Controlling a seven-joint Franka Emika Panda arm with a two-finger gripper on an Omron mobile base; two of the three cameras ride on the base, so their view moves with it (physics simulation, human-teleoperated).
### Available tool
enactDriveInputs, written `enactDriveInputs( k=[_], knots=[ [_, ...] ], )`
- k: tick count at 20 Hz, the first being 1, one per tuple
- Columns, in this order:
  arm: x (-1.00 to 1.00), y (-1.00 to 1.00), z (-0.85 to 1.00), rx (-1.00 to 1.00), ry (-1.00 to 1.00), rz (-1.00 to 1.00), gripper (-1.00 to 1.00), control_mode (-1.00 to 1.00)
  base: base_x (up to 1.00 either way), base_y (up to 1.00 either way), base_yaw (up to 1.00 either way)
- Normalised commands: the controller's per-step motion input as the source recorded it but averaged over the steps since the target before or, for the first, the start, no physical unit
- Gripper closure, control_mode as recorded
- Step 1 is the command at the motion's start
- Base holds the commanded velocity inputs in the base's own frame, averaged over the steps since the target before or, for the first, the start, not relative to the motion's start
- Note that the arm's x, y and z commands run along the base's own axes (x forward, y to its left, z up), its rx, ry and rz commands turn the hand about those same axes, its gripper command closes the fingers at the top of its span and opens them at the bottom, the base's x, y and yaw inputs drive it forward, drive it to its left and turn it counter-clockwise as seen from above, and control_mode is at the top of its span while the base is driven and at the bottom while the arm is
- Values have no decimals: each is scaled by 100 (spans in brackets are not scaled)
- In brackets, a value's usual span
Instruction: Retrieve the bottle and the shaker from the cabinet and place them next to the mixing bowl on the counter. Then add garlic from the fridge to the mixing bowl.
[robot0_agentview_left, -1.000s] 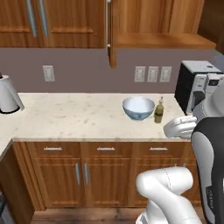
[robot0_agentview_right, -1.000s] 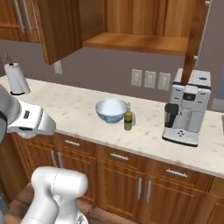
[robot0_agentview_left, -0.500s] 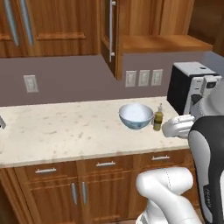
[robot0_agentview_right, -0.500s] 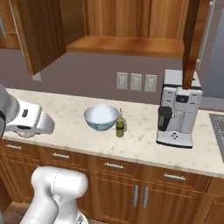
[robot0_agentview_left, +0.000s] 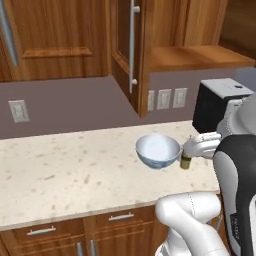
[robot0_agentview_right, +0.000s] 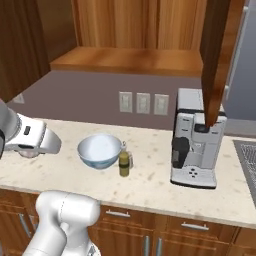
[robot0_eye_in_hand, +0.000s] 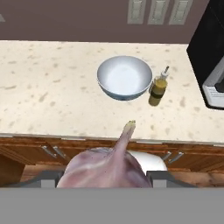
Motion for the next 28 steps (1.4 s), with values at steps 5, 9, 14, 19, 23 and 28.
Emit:
enactDriveInputs(
  k=[5, 9, 14, 19, 23, 28],
  knots=[
    [0, 0, 0, 0, 0, 0, 100, 100, 65, -20, -10],
    [0, 0, 0, 0, 0, 0, 100, 100, 59, -6, -24],
    [0, 0, 0, 0, 0, 0, 100, 100, 0, 0, 0],
    [0, 0, 0, 0, 0, 0, 100, 100, 4, 0, 0],
    [59, -4, 0, 0, 11, 2, 100, -100, 0, 0, 0],
    [57, -8, 0, 0, 17, 1, 100, -100, 0, 0, 0]
  ],
)
